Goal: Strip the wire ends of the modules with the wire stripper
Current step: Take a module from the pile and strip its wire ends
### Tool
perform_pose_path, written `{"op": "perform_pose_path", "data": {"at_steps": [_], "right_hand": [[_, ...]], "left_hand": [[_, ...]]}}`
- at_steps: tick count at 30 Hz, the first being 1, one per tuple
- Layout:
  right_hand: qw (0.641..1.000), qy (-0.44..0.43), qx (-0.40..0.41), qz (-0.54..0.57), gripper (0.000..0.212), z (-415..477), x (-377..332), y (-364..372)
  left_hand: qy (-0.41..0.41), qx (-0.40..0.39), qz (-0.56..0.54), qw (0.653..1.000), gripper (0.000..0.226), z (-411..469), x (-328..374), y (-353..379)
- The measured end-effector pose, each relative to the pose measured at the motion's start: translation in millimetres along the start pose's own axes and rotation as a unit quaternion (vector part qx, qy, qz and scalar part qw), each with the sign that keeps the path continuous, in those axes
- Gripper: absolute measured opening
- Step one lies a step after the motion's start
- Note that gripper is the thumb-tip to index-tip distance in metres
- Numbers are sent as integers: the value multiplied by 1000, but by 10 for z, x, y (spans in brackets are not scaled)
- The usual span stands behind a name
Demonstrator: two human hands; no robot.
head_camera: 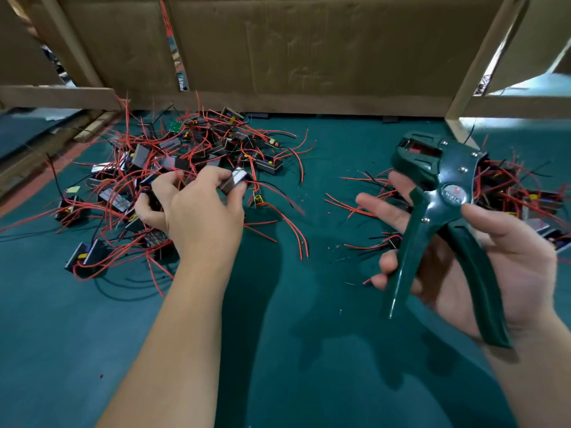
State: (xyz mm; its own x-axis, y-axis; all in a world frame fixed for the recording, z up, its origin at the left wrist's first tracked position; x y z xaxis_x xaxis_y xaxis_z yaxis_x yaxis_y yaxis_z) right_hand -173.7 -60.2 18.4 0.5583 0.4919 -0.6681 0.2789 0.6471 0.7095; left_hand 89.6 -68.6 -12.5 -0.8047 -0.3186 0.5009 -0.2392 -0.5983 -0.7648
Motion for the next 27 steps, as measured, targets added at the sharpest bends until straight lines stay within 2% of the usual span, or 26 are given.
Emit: {"op": "perform_pose_path", "data": {"at_steps": [2, 6, 9, 15, 18, 22, 27], "right_hand": [[999, -1, 31, -34, 83, -3, 25, 4], [999, 1, 40, -28, 86, 11, 57, 22], [999, 4, 35, -27, 87, 20, 74, 14], [996, 21, 48, -79, 74, 54, 137, -21], [992, 40, 60, -102, 76, 73, 198, -37], [992, 36, 48, -113, 80, 103, 278, -11], [991, 36, 50, -115, 90, 124, 301, 13]], "left_hand": [[-25, -32, -13, 999, 23, -12, 13, 12], [-50, -59, 15, 997, 34, -22, 28, 21], [-25, -55, 30, 998, 34, -53, 63, 3], [21, -40, -35, 998, 46, -104, 218, -36], [85, -75, -38, 993, 42, -200, 369, 10], [214, -130, -52, 967, 44, -331, 470, 75], [288, -216, 18, 933, 43, -404, 542, 107]]}}
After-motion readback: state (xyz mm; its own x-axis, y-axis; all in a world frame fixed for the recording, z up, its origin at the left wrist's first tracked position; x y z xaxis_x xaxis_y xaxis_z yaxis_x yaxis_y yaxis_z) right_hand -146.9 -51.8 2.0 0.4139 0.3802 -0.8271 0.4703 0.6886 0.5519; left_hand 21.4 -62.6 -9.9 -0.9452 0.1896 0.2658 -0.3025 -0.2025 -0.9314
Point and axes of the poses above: each hand's wrist, its own z-axis towards the middle knuckle, its own y-axis out of the palm, x = y × z, the point moved 2 cm from there along z, towards the middle knuckle, and after that the axes turned 15 degrees about -x, right-handed, at the moved point
